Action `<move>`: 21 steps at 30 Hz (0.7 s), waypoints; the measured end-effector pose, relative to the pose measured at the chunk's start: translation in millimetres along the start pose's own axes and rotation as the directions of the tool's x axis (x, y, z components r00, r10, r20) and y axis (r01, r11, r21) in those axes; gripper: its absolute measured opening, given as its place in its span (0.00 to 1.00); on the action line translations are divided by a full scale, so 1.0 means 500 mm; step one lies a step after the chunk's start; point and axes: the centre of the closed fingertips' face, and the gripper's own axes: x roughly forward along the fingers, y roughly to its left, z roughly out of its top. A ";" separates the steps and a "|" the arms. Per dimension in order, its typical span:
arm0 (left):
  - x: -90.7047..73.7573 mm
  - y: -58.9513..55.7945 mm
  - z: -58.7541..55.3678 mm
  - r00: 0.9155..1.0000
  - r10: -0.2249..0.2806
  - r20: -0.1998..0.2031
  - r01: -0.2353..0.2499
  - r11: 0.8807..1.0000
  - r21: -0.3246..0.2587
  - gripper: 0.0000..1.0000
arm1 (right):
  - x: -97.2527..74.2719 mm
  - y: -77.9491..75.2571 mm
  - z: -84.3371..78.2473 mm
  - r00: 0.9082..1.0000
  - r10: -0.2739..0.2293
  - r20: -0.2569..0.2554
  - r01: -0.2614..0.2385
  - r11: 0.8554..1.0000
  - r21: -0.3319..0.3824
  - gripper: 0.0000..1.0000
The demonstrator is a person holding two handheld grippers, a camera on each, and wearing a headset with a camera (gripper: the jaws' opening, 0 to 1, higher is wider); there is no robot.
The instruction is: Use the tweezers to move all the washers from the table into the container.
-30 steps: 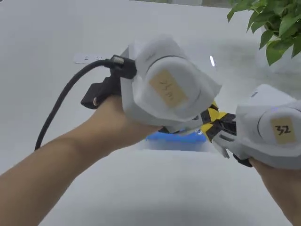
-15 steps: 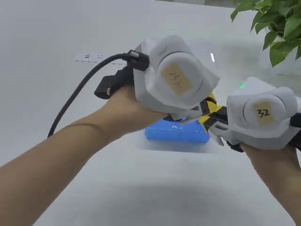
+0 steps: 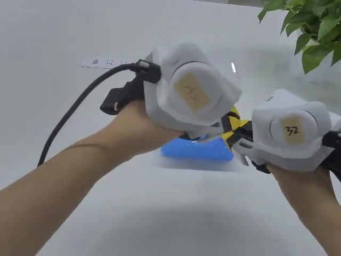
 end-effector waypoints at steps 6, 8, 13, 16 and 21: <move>-0.025 -0.030 0.017 1.000 -0.018 0.021 0.018 1.000 0.005 0.00 | -0.038 0.024 -0.001 1.000 -0.015 0.011 0.015 1.000 -0.026 0.05; -0.030 -0.044 0.017 0.999 -0.027 0.023 0.027 1.000 0.004 0.00 | -0.049 0.025 -0.009 0.999 -0.039 0.005 0.039 0.998 -0.054 0.06; -0.040 -0.080 0.011 0.998 -0.060 0.035 0.061 0.998 -0.032 0.00 | -0.075 0.047 -0.033 0.999 -0.030 -0.016 0.030 0.999 -0.034 0.06; -0.042 -0.108 0.001 0.995 -0.092 0.041 0.095 0.993 -0.066 0.00 | -0.087 0.070 -0.056 0.999 -0.019 -0.044 0.018 1.000 -0.023 0.07; -0.045 -0.149 -0.014 0.991 -0.130 0.024 0.132 0.988 -0.076 0.00 | -0.100 0.108 -0.089 0.995 -0.011 -0.101 0.003 0.997 -0.079 0.06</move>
